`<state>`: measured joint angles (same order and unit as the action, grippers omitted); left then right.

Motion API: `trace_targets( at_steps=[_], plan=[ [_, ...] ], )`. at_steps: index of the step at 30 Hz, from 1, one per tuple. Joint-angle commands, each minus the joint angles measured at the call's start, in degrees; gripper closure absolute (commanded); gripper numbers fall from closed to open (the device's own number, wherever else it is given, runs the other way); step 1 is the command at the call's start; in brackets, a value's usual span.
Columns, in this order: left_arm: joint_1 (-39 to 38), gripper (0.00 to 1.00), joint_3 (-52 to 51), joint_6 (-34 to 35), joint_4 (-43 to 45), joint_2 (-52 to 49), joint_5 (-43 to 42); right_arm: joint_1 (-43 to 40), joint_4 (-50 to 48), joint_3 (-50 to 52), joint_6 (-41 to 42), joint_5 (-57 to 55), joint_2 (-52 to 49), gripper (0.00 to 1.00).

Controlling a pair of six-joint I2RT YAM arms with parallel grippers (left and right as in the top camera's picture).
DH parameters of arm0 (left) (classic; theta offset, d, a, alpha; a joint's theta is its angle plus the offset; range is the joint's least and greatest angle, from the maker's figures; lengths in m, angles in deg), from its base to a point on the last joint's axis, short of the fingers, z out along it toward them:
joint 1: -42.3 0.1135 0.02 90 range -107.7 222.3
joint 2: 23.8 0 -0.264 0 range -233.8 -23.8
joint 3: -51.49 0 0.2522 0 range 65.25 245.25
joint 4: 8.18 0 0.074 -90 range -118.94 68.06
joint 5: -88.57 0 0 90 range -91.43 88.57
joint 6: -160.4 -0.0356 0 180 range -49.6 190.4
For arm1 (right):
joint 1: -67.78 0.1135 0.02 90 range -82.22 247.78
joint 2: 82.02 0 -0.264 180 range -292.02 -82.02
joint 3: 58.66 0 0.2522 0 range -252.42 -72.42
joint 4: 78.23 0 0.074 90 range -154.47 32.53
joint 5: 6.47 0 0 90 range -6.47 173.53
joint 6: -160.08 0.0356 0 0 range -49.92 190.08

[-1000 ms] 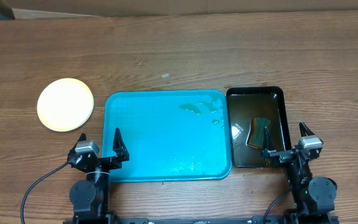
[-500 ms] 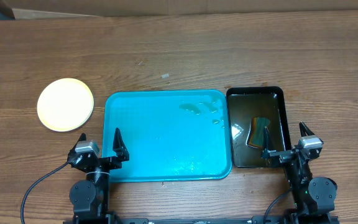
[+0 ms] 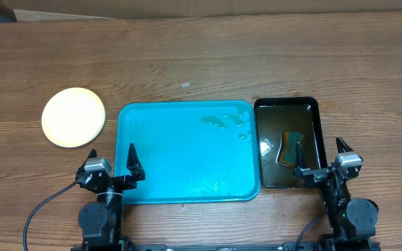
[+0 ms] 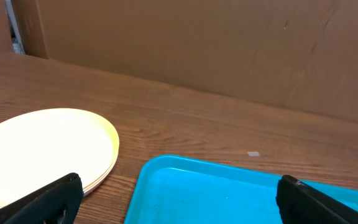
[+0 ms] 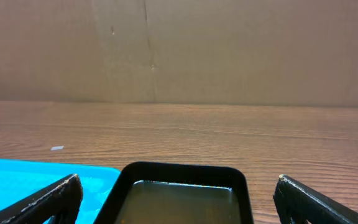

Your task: Clean dirty plates on tray and stack at the side

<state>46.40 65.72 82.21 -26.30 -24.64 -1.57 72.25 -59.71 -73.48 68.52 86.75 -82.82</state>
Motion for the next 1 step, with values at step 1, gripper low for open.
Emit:
trace_targets(
  at_steps=[1],
  plan=[
    [-0.4, 0.00, -0.2, -0.9, 0.0, 0.6, 1.0, -0.4, -0.2, 0.6, -0.4, 0.3, 0.6, 0.00]
  ],
)
